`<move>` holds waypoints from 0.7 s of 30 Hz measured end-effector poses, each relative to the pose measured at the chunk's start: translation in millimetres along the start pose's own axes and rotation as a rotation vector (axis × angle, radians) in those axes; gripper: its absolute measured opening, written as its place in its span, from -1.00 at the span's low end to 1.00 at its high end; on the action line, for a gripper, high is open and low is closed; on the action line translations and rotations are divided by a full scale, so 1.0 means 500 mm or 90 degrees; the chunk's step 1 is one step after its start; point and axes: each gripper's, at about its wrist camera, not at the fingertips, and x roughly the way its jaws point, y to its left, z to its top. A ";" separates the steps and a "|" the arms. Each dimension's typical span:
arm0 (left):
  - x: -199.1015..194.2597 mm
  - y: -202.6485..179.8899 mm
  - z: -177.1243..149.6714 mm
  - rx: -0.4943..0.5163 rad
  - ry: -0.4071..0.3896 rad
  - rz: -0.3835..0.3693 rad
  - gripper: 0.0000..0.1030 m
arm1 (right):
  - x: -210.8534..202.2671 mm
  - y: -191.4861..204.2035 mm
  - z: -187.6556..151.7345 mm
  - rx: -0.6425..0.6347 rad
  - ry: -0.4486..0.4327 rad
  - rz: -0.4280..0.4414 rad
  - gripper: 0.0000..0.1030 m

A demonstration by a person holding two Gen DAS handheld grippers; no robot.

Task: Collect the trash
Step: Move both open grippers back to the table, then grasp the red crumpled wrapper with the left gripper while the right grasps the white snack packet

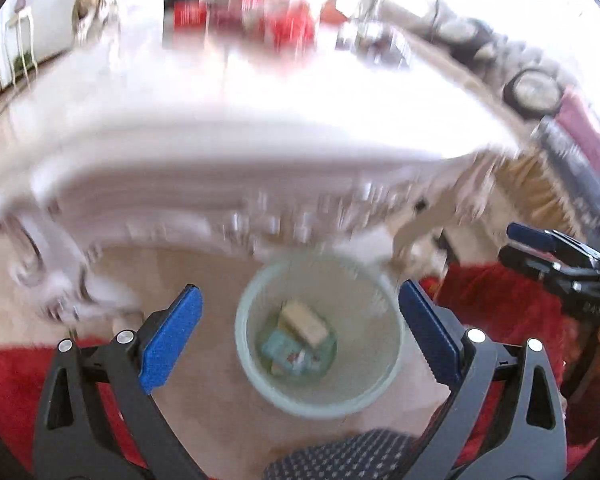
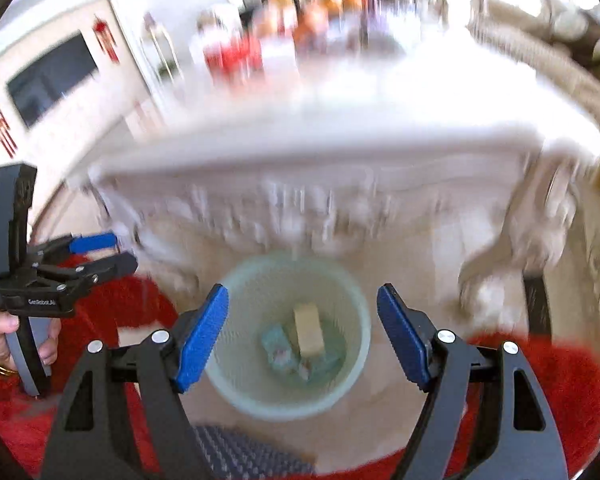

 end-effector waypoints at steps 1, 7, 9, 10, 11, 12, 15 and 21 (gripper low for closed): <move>-0.016 -0.001 0.031 0.005 -0.017 0.001 0.86 | -0.025 -0.010 0.033 -0.010 -0.042 0.005 0.42; -0.024 -0.017 0.224 0.033 -0.115 0.050 0.86 | -0.039 -0.070 0.236 -0.046 -0.151 -0.050 0.54; 0.010 -0.024 0.290 0.031 -0.127 0.062 0.86 | -0.008 -0.102 0.307 -0.027 -0.163 -0.064 0.54; 0.025 -0.026 0.310 0.030 -0.126 0.068 0.86 | 0.014 -0.119 0.342 -0.014 -0.161 -0.072 0.54; 0.050 -0.027 0.336 0.028 -0.118 0.076 0.86 | 0.034 -0.129 0.368 -0.006 -0.156 -0.076 0.54; 0.071 -0.029 0.355 0.026 -0.111 0.085 0.86 | 0.056 -0.139 0.392 -0.002 -0.148 -0.076 0.54; 0.128 -0.026 0.395 0.022 -0.090 0.090 0.86 | 0.123 -0.159 0.450 0.014 -0.115 -0.079 0.54; 0.206 -0.024 0.429 0.035 -0.049 0.123 0.86 | 0.218 -0.180 0.503 0.009 -0.070 -0.087 0.54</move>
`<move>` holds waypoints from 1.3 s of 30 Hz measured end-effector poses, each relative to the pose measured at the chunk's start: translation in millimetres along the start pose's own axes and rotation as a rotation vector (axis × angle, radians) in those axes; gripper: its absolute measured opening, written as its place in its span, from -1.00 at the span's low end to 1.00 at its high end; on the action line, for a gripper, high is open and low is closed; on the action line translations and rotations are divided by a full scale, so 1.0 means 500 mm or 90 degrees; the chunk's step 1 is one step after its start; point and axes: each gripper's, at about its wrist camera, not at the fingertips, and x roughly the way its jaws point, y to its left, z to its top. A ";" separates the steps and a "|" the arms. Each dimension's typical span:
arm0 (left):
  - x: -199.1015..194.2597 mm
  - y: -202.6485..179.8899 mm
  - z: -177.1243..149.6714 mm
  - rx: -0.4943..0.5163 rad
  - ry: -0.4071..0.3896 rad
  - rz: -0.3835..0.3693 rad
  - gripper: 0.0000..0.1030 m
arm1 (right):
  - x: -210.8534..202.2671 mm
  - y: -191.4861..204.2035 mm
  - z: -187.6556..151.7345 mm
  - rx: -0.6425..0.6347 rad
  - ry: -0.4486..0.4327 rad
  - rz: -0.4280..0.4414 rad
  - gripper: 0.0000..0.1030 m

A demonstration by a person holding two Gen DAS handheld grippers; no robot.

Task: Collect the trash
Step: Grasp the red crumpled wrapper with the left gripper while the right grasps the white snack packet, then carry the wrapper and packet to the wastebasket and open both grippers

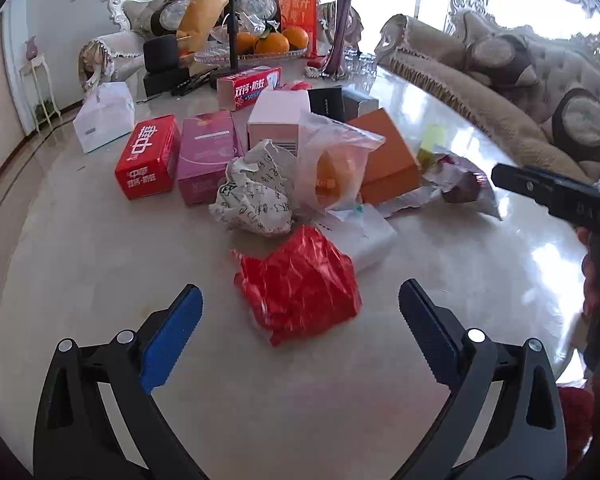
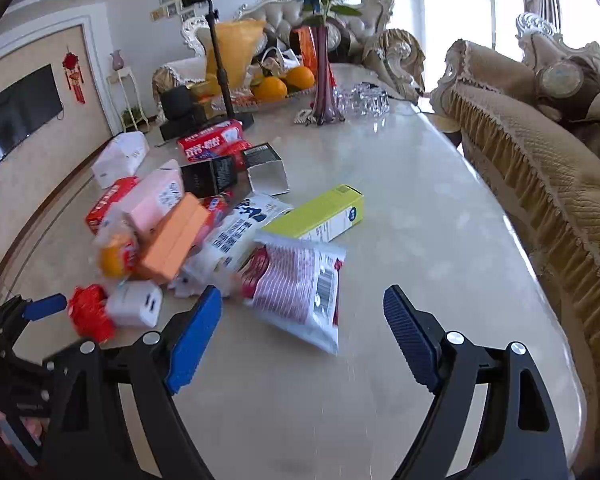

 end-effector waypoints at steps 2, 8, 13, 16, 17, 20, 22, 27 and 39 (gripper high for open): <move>0.011 -0.001 0.006 0.009 0.003 0.018 0.86 | 0.014 -0.004 0.002 0.011 0.013 0.007 0.54; 0.033 0.010 0.018 0.009 0.013 0.038 0.86 | 0.055 -0.005 0.010 0.041 0.054 0.041 0.54; 0.046 0.010 0.016 0.010 0.034 0.014 0.03 | 0.077 0.005 0.013 0.042 0.075 0.044 0.50; 0.044 0.012 0.018 0.010 0.036 0.020 -0.30 | 0.086 0.014 0.005 0.038 0.098 0.054 0.04; 0.043 0.018 0.018 0.001 0.035 0.011 -0.32 | 0.080 0.016 0.002 0.037 0.095 0.050 0.01; 0.026 0.035 0.012 -0.022 0.024 -0.003 -0.33 | 0.053 0.019 -0.006 0.048 0.080 0.056 -0.02; 0.001 0.042 0.008 -0.031 0.010 -0.010 -0.33 | 0.025 0.017 -0.009 0.057 0.065 0.064 -0.02; -0.116 0.057 -0.014 -0.045 -0.050 -0.052 -0.33 | -0.089 0.018 -0.027 0.072 0.017 0.113 -0.02; -0.301 0.037 -0.268 -0.026 -0.052 -0.166 -0.33 | -0.311 0.105 -0.282 0.082 0.006 0.219 -0.02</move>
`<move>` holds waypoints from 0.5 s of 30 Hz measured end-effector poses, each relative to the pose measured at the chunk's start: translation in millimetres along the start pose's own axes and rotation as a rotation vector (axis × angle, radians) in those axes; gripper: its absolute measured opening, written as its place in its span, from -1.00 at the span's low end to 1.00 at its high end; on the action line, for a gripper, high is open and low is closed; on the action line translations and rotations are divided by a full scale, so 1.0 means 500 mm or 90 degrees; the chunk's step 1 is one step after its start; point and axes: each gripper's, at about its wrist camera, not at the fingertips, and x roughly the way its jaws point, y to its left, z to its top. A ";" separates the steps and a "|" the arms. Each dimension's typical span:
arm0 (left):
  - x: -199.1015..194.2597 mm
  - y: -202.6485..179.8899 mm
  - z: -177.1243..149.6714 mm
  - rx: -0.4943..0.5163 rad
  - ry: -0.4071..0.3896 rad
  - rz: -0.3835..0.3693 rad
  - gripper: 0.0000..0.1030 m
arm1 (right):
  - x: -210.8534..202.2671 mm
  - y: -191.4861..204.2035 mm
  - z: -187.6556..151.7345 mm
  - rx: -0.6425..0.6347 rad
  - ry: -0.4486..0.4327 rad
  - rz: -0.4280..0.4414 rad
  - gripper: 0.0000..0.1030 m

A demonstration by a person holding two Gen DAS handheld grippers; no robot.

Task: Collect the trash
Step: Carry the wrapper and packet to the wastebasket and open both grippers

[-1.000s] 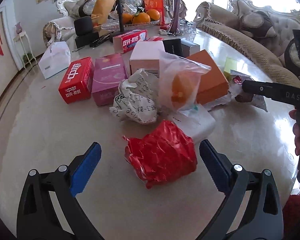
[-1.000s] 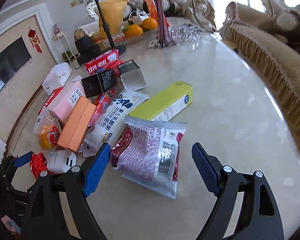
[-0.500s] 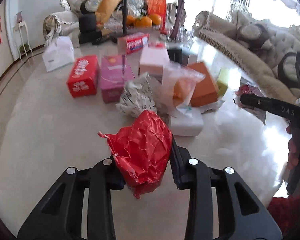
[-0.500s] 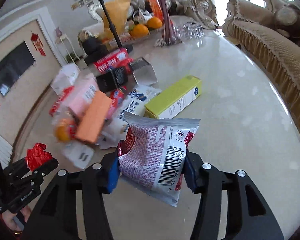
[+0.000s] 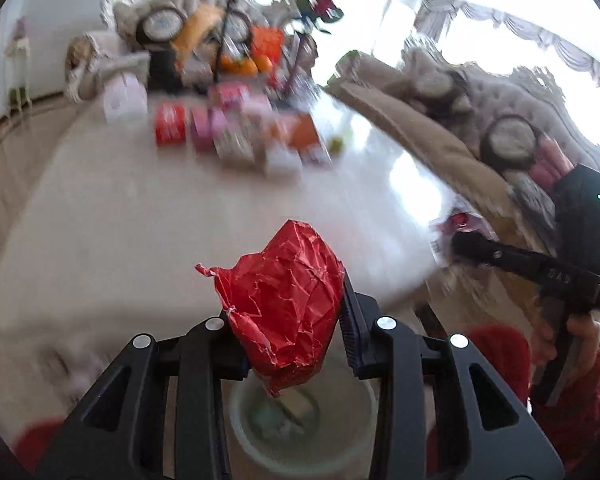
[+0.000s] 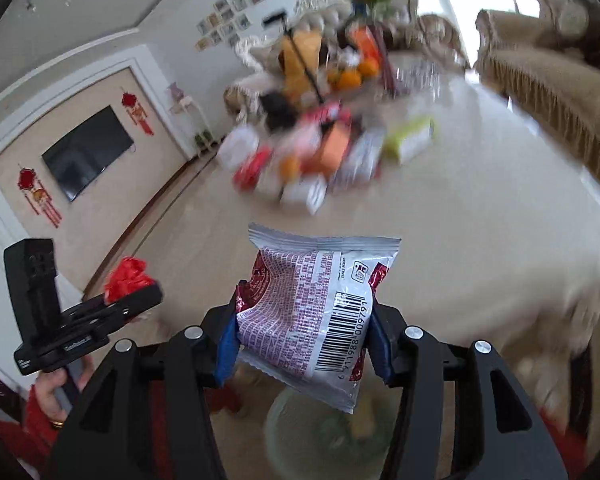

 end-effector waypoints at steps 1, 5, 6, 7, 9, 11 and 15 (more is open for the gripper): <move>0.007 -0.006 -0.041 0.005 0.029 -0.008 -0.33 | 0.005 0.005 -0.041 0.008 0.022 -0.002 -0.02; 0.073 -0.008 -0.172 -0.007 0.138 -0.035 -0.33 | 0.068 -0.003 -0.182 0.045 0.131 -0.030 -0.02; 0.096 -0.007 -0.201 -0.009 0.159 -0.038 -0.33 | 0.084 -0.006 -0.201 0.048 0.149 -0.044 -0.02; 0.129 -0.004 -0.232 -0.006 0.184 -0.023 -0.33 | 0.113 -0.015 -0.234 0.056 0.175 -0.063 -0.02; 0.179 0.004 -0.270 -0.003 0.214 -0.011 -0.33 | 0.162 -0.032 -0.279 0.070 0.214 -0.091 -0.02; 0.218 0.007 -0.300 -0.005 0.240 -0.006 -0.33 | 0.194 -0.043 -0.310 0.074 0.236 -0.105 -0.02; 0.250 0.001 -0.327 0.021 0.251 0.011 -0.26 | 0.241 -0.053 -0.357 0.069 0.281 -0.121 -0.02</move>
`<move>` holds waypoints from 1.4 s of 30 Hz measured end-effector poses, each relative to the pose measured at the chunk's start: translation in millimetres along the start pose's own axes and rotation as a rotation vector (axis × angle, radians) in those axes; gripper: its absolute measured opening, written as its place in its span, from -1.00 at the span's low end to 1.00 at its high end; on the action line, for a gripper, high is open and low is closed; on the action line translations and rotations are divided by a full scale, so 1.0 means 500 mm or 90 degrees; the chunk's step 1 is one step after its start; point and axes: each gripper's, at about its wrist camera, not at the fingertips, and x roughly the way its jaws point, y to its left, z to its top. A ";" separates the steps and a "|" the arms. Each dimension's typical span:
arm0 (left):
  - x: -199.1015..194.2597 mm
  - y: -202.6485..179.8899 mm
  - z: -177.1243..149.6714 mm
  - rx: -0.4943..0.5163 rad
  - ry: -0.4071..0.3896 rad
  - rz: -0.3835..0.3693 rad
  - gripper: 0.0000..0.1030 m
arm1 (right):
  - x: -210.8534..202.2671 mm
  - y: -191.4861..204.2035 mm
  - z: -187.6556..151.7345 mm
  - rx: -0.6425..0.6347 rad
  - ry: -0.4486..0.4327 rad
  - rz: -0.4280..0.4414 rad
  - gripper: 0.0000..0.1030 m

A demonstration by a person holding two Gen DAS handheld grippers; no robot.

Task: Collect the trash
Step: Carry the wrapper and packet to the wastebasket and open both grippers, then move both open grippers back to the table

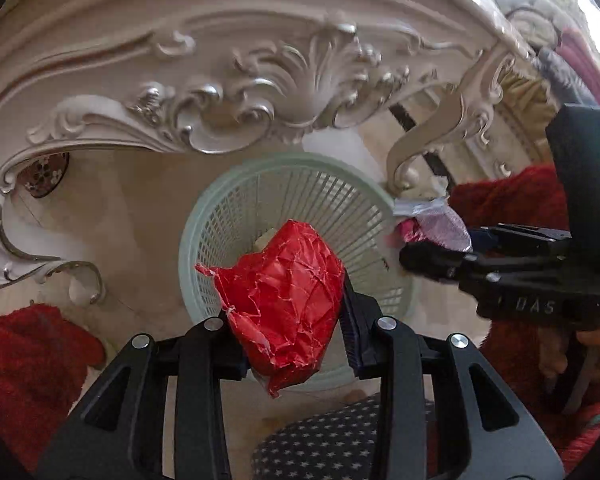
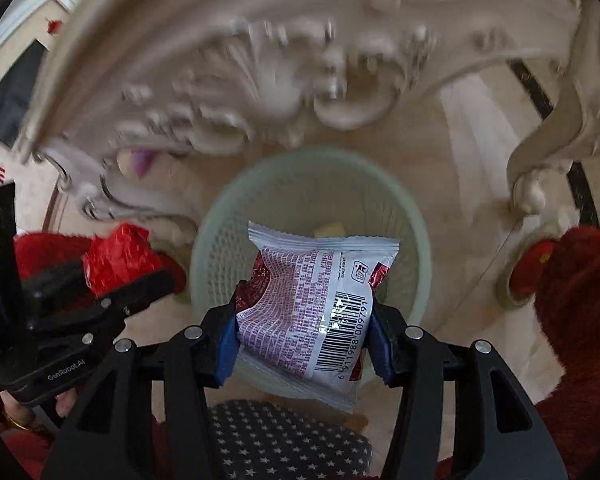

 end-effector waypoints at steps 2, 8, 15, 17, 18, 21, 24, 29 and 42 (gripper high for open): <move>0.007 -0.012 0.000 0.004 0.004 0.002 -0.18 | 0.005 -0.001 -0.014 -0.003 0.003 -0.001 -0.02; 0.020 0.000 0.003 -0.006 -0.020 0.030 0.63 | -0.001 -0.004 -0.009 0.002 -0.034 0.012 0.46; 0.021 0.011 0.008 -0.004 -0.039 0.047 0.72 | 0.013 -0.032 -0.012 0.032 -0.037 -0.018 0.51; 0.030 0.012 0.004 -0.003 -0.029 0.052 0.72 | 0.017 -0.041 -0.013 0.045 -0.030 -0.020 0.51; 0.033 0.013 0.003 -0.004 -0.024 0.054 0.72 | 0.018 -0.044 -0.013 0.049 -0.029 -0.022 0.51; 0.037 0.017 -0.001 -0.008 -0.020 0.051 0.72 | 0.019 -0.042 -0.016 0.050 -0.030 -0.023 0.51; 0.035 0.021 -0.004 -0.007 -0.021 0.056 0.72 | 0.019 -0.038 -0.017 0.047 -0.029 -0.022 0.51; 0.021 0.014 -0.005 0.002 -0.034 0.052 0.72 | 0.010 -0.031 -0.016 0.038 -0.037 -0.025 0.51; -0.346 0.062 0.178 -0.003 -0.243 0.024 0.72 | -0.321 0.003 0.114 0.022 -0.291 -0.042 0.51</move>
